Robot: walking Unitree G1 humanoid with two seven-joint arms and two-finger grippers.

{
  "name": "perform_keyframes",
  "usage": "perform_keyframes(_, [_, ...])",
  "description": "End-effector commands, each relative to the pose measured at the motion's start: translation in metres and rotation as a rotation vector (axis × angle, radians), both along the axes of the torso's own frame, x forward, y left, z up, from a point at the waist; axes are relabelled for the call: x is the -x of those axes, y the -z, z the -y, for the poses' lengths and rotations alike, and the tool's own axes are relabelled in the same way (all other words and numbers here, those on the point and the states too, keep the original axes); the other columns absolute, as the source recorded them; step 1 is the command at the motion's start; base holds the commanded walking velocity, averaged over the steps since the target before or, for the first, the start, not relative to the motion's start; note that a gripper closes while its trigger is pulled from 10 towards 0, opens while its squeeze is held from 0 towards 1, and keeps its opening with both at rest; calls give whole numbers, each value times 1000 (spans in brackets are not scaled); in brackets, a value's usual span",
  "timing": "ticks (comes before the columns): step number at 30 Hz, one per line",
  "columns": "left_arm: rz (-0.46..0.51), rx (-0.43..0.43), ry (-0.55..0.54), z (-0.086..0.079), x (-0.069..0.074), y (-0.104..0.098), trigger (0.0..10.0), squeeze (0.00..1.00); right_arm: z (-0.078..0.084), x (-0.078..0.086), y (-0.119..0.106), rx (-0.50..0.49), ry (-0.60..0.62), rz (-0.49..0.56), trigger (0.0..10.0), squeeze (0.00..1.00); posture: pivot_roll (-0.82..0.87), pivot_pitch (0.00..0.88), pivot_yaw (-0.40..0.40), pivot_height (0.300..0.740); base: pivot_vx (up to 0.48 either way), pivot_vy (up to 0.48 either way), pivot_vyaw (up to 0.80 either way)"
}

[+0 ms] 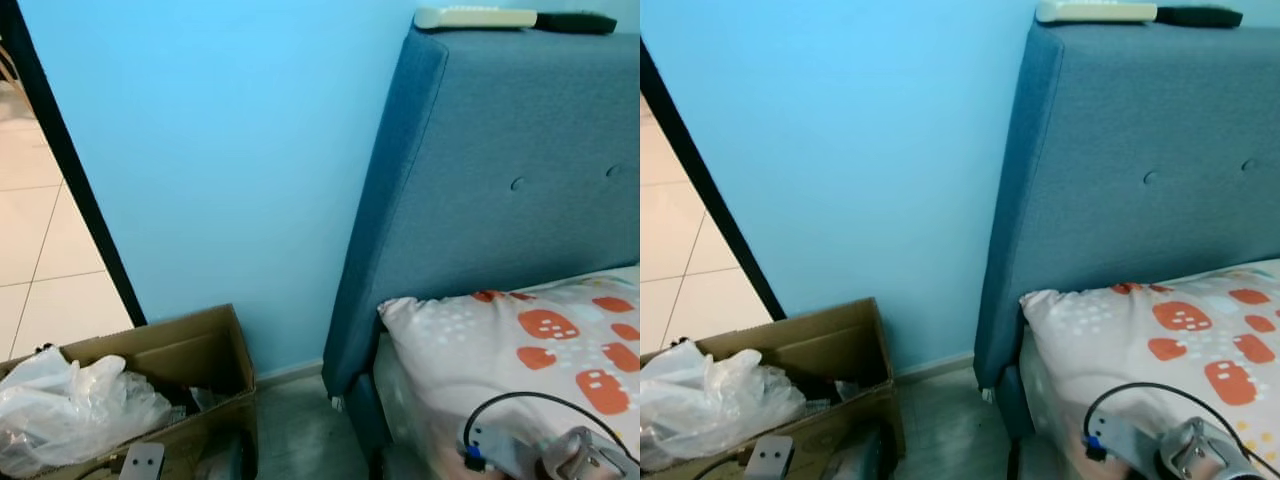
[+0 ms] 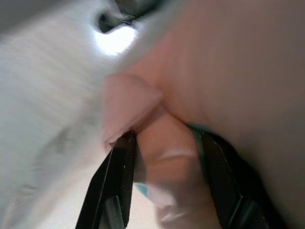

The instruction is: Clean up the room

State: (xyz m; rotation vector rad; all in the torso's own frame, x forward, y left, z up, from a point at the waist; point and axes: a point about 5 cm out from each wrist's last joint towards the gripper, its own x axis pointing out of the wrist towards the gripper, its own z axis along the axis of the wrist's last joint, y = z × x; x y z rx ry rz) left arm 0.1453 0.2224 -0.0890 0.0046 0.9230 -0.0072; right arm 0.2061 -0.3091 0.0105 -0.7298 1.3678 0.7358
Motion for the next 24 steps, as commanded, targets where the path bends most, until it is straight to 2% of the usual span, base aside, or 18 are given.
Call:
perform_keyframes(1, [-18,65,52,27,3,6,10000,0,12,-1,-3,71,18,38,10000,0,70,94,-121,578,0,0,0])
perform_keyframes(3, [-19,65,50,27,3,6,10000,0,22,-9,-9,138,33,107,10000,0,70,94,-121,578,0,0,0])
perform_keyframes(4, [-19,65,50,27,3,6,10000,0,22,-9,-9,138,33,107,10000,0,70,94,-121,578,0,0,0])
perform_keyframes(5, [-19,65,49,26,3,6,10000,0,30,-15,-14,193,45,159,10000,0,70,94,-121,578,0,0,0])
perform_keyframes(7, [-19,66,48,26,3,6,10000,0,32,-17,-15,204,48,171,10000,0,70,94,-121,578,0,0,0])
perform_keyframes(13, [-22,65,52,27,5,6,10000,0,30,-20,-13,176,75,186,10000,0,70,96,-123,578,0,0,0])
perform_keyframes(24, [-19,60,54,25,3,6,10000,0,31,-17,-7,192,48,160,10000,0,71,85,-117,578,0,0,0])
